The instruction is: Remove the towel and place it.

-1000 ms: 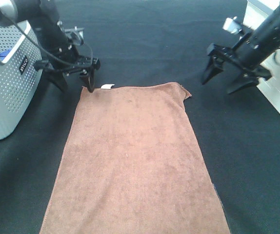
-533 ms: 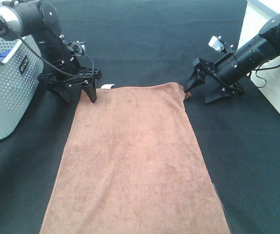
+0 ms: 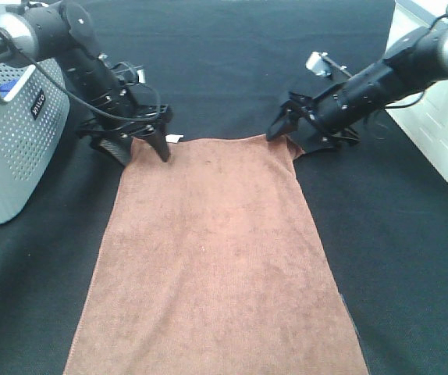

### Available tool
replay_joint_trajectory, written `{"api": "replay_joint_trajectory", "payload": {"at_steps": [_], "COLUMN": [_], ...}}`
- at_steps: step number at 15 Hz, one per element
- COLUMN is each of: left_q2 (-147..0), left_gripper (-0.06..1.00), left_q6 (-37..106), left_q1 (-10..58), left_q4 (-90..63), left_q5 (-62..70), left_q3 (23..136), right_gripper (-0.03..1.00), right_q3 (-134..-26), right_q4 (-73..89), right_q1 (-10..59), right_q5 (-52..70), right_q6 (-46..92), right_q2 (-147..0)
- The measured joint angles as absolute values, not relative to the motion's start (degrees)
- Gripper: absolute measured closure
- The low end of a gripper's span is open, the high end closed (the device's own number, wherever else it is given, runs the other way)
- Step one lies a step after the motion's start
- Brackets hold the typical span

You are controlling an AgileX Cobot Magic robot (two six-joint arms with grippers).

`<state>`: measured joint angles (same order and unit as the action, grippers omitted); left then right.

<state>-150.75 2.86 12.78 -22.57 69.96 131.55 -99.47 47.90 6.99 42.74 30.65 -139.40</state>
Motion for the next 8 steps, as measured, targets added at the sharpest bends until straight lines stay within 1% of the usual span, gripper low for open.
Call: {"api": "replay_joint_trajectory", "payload": {"at_steps": [2,3,4,6,7,8], "left_q2": [-150.92,-150.92,-151.03,-151.26,-151.26,-151.32], "left_gripper": [0.26,0.31,0.41,0.72,0.86,0.93], "left_q6": [2.81,2.64,2.64,2.69,3.15,3.5], "left_q1": [13.35,13.35,13.35,13.35,13.35,13.35], "left_q4": [-22.98,-22.46,-21.26,-19.82,-19.42,-19.25], "left_q5": [69.79,69.79,69.67,69.27,68.93,68.75], "left_q3": [131.55,131.55,131.55,131.55,131.49,131.49], "right_gripper": [0.29,0.33,0.38,0.52,0.62,0.74], "right_q3": [-100.27,-100.27,-100.27,-100.27,-100.27,-100.27], "right_q4": [48.19,48.07,46.98,44.92,44.12,44.06], "right_q1": [7.39,7.39,7.33,7.33,7.33,7.33], "right_q5": [42.74,42.63,42.28,41.42,40.97,40.85], "right_q6": [30.65,30.65,30.65,30.65,30.65,30.65], "right_q2": [-140.09,-140.15,-140.2,-140.26,-140.37,-140.6]}}
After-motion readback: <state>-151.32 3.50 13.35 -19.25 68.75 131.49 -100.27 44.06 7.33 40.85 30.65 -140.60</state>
